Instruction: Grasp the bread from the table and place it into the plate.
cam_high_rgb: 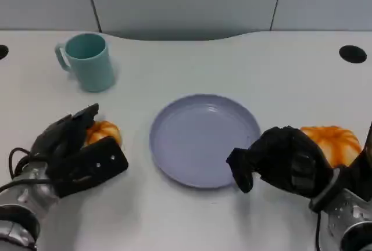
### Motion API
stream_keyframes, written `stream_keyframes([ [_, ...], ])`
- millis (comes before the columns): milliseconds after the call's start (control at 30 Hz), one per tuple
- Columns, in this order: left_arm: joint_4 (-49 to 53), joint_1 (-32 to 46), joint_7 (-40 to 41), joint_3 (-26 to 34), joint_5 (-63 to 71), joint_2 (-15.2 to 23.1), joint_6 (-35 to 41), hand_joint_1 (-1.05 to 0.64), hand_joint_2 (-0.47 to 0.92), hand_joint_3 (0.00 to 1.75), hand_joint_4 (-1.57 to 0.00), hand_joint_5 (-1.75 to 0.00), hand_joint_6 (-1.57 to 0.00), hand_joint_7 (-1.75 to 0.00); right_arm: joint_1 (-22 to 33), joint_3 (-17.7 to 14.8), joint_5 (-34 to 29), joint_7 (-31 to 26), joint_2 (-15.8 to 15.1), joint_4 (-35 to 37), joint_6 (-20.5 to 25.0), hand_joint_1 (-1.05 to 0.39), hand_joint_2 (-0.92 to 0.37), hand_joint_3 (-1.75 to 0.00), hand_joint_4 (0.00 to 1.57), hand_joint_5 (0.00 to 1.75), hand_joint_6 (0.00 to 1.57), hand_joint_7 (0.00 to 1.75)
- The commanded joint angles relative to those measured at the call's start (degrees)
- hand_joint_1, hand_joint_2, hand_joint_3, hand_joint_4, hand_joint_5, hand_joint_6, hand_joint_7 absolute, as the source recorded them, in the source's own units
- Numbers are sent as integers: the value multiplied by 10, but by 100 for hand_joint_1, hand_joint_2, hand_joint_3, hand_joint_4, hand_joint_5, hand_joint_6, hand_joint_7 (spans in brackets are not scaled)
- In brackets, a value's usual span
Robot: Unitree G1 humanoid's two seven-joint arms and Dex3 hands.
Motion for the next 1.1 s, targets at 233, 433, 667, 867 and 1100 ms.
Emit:
stream_keyframes([
  [233, 19, 23, 68, 32, -28, -11, 58, -41, 84, 0, -55, -65, -60, -4, 21, 4, 8, 4, -14, -25, 12, -43, -91, 0, 65, 164, 120, 6],
  [433, 19, 23, 71, 56, -49, -1, 59, -24, 86, 1, -72, -76, -93, -7, 20, 4, 8, 4, -13, -22, 11, -45, -91, 0, 64, 169, 119, 6],
  [667, 12, 5, 86, 98, -83, 8, 22, -17, 86, 0, -91, -62, -114, -5, 8, 9, 1, -12, -15, -17, 15, -47, -91, 0, 64, 168, 120, 7],
  [867, 5, -42, 86, 124, -101, 19, -16, -19, 86, 0, -83, -92, -116, -2, -11, 8, -2, -22, -12, 1, 7, -44, -91, 0, 64, 172, 119, 8],
  [1100, 1, -87, 86, 143, -119, 10, -39, -19, 83, 0, -84, -100, -119, -2, -28, -11, 14, -22, 2, 19, -4, -41, -91, 0, 63, 171, 117, 7],
])
